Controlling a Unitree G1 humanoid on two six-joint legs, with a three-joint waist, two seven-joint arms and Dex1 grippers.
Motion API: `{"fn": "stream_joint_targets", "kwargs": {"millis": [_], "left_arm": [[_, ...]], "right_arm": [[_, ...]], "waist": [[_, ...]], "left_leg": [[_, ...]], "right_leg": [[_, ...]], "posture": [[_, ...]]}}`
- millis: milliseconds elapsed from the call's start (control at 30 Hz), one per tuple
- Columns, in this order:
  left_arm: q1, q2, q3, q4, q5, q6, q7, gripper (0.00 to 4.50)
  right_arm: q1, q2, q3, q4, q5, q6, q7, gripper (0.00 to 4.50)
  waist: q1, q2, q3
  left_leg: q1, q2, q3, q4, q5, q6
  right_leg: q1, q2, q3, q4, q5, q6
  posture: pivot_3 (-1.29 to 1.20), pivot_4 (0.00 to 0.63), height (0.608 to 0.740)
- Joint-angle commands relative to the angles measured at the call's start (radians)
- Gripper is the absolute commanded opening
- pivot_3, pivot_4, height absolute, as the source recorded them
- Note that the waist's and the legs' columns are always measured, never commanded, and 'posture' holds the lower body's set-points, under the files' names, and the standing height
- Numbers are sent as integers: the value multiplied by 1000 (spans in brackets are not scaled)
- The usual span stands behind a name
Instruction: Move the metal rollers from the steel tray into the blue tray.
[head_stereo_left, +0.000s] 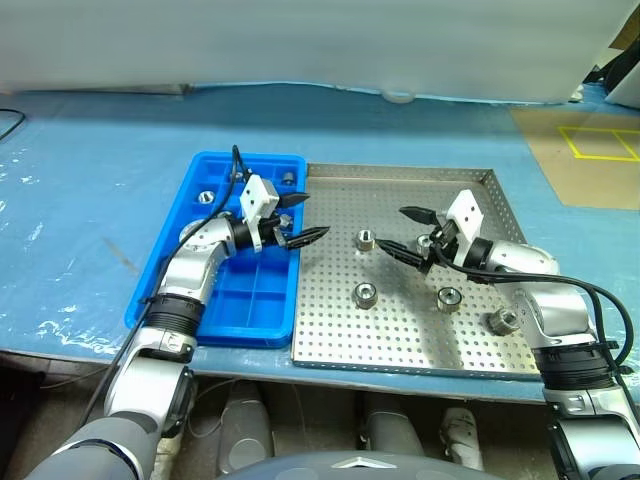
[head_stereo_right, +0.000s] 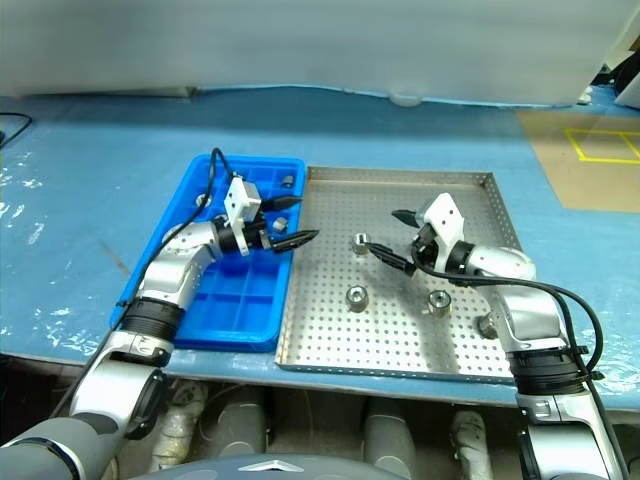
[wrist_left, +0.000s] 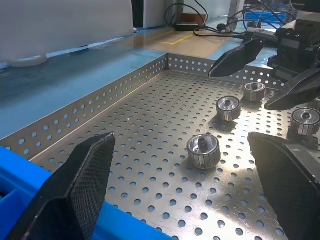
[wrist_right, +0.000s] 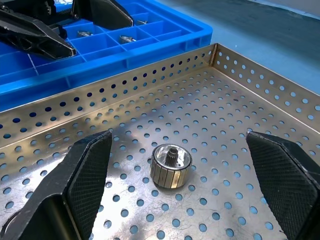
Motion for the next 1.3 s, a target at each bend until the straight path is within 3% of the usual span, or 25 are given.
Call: {"fn": "stream_joint_targets", "kwargs": {"millis": [33,267,533,800,1067,1300], "left_arm": [[-26,-1,-7,-10,-5,-13,-14,4461],[-44,-12,-17,8,-5,51,-8,4461],[-183,-62,-63,130,18,80,-53,4461],[-336,-129,-151,416,146,27,-82,4461],[-454,-212,-188,670,278,-67,16,4461],[-450,-213,-189,730,341,-42,63,2181]], "right_arm": [[2,-10,-28,-50,6,-10,-8,4500],[19,-23,-37,-73,6,2,-24,4500],[93,-42,-81,-145,17,24,-63,4500],[248,-52,-157,-282,27,66,-126,4500],[339,-45,-207,-365,33,93,-177,4500],[352,-44,-197,-396,41,119,-199,4500]], "waist": [[0,0,0],[-1,0,0],[-3,0,0],[-28,0,0],[-50,1,0],[-61,1,-1]], "left_leg": [[0,0,0,0,0,0],[0,0,0,0,0,0],[0,0,0,1,0,0],[0,-1,0,0,0,0],[0,-1,0,0,-1,1],[-1,-1,0,-2,-2,3]], "right_leg": [[0,0,0,0,0,0],[0,0,0,0,0,0],[0,0,0,0,0,0],[1,0,1,-2,0,0],[2,0,1,-5,0,1],[3,0,0,-11,0,1]], "posture": [[-87,150,740],[-119,150,740],[-209,150,740],[-329,150,740],[-403,150,740],[-389,150,740]]}}
